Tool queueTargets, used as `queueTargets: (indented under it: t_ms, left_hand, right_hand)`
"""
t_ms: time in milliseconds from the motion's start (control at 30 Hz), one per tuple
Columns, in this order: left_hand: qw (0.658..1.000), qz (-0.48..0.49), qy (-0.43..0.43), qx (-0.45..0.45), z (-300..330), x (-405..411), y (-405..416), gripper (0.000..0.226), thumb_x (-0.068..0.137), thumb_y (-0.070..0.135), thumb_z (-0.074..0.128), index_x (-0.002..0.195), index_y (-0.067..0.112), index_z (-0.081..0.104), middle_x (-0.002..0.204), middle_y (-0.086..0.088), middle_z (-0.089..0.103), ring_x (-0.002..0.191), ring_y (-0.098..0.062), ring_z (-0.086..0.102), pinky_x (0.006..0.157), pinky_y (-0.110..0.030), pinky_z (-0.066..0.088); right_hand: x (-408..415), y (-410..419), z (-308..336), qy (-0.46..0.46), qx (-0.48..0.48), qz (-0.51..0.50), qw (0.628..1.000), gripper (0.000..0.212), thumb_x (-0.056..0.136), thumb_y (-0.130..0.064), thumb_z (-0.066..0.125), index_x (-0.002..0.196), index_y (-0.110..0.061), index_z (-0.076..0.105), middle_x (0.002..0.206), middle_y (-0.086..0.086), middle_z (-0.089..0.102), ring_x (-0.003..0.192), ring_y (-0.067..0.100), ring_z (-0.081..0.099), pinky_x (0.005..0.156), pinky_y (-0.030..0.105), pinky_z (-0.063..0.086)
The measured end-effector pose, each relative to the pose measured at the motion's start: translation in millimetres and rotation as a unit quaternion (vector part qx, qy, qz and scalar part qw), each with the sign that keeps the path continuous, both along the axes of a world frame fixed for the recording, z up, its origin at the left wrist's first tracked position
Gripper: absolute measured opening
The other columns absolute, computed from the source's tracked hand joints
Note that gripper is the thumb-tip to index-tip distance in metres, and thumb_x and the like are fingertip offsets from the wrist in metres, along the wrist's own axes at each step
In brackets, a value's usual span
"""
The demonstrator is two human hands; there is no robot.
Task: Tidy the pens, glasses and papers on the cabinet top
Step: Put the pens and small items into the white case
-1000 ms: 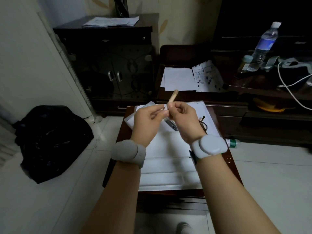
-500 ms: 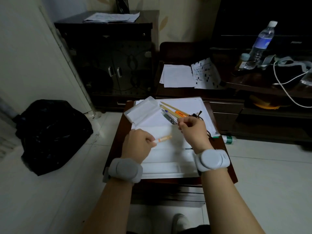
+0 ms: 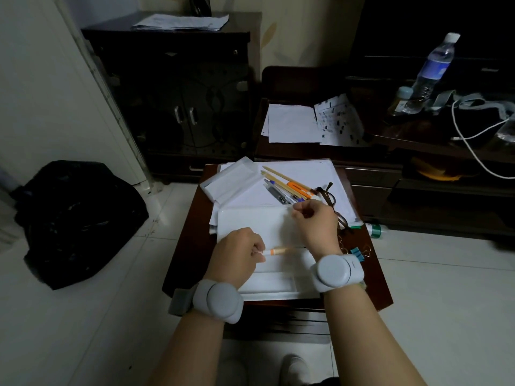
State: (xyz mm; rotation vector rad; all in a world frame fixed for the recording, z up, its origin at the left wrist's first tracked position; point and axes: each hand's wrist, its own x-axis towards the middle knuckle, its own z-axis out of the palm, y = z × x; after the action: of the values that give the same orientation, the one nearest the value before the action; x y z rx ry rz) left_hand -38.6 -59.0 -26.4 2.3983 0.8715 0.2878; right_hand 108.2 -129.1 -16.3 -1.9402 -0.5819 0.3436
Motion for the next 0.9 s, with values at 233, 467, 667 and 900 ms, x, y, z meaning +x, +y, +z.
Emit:
queueTargets:
  t_ms: [233, 467, 667, 900]
  left_hand:
    - [0.997, -0.033, 0.035, 0.056, -4, 1, 2, 0.011, 0.083, 0.010, 0.065, 0.093, 0.014, 0.062, 0.096, 0.001, 0.058, 0.092, -0.019, 0.059, 0.080, -0.038, 0.048]
    - [0.998, -0.041, 0.024, 0.052, -9, 1, 3, 0.012, 0.083, 0.007, 0.065, 0.093, 0.011, 0.061, 0.095, 0.000, 0.057, 0.090, -0.019, 0.058, 0.080, -0.038, 0.049]
    - [0.998, -0.038, 0.013, 0.040, -11, 0, 4, 0.013, 0.085, 0.008, 0.065, 0.096, 0.011, 0.060, 0.101, 0.003, 0.052, 0.084, -0.015, 0.055, 0.079, -0.033, 0.050]
    - [0.999, -0.034, 0.021, 0.025, -12, 1, 5, 0.015, 0.085, 0.011, 0.065, 0.099, 0.009, 0.060, 0.098, 0.003, 0.049, 0.083, -0.014, 0.049, 0.081, -0.034, 0.048]
  right_hand:
    - [-3, 0, 2, -0.024, 0.005, -0.015, 1.000, 0.012, 0.086, -0.007, 0.061, 0.093, -0.005, 0.071, 0.090, 0.008, 0.069, 0.079, 0.012, 0.058, 0.075, 0.017, 0.041]
    - [-2, -2, 1, -0.037, -0.006, -0.016, 0.999, 0.014, 0.087, -0.006, 0.059, 0.096, -0.004, 0.069, 0.094, 0.010, 0.069, 0.084, 0.016, 0.059, 0.077, 0.020, 0.042]
    - [-4, 2, -7, -0.056, -0.087, -0.001, 0.995, 0.028, 0.086, -0.008, 0.060, 0.114, -0.005, 0.060, 0.126, 0.016, 0.050, 0.113, 0.032, 0.053, 0.100, 0.035, 0.042]
    - [-1, 2, -7, -0.040, -0.122, -0.043, 0.991, 0.047, 0.088, -0.009, 0.057, 0.132, 0.000, 0.043, 0.131, 0.022, 0.041, 0.120, 0.037, 0.045, 0.099, 0.033, 0.037]
